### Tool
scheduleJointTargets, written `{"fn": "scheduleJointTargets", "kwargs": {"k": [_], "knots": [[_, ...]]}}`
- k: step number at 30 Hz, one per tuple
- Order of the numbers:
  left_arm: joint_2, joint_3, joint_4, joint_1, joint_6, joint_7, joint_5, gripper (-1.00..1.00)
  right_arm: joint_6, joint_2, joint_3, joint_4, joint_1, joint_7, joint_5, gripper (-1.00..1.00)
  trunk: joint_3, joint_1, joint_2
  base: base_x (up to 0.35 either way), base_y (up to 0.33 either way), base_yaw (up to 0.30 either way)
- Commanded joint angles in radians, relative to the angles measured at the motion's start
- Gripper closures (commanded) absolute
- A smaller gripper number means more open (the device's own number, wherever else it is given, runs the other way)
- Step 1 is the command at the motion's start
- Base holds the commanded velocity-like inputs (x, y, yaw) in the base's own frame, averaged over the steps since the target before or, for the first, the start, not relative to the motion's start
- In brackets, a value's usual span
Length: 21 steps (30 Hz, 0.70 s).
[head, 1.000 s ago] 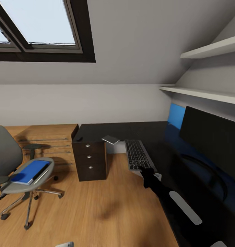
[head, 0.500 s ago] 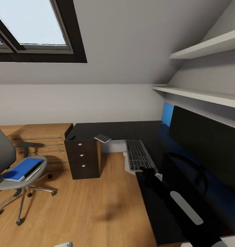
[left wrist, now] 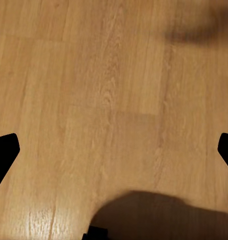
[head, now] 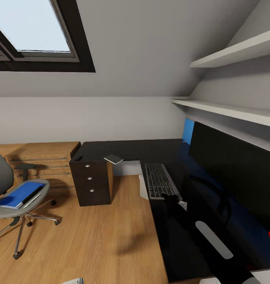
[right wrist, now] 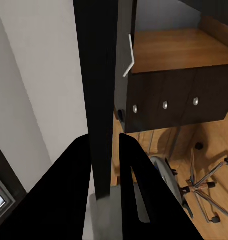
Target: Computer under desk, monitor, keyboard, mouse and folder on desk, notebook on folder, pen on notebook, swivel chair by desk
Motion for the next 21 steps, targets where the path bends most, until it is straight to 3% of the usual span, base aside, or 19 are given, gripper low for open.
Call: {"fn": "scheduleJointTargets", "kwargs": {"k": [1,18,21], "knots": [[0.000,-0.008,0.001,-0.001,-0.003,0.001,0.008,-1.00,0.000,-0.001,0.001,-0.001,-0.001,-0.002,-0.008,1.00,-0.001,0.000,-0.001,0.000,0.000,0.000],[0.000,-0.008,0.001,-0.001,-0.004,0.001,0.008,-1.00,-0.007,-0.002,0.000,0.062,-0.001,0.000,0.002,1.00,-0.001,0.000,-0.001,0.000,0.000,0.000],[0.000,-0.008,0.001,-0.001,-0.004,0.001,0.008,-1.00,-0.008,-0.001,0.000,0.062,-0.001,0.001,0.055,1.00,-0.001,0.000,-0.001,0.000,0.000,0.000]]}}
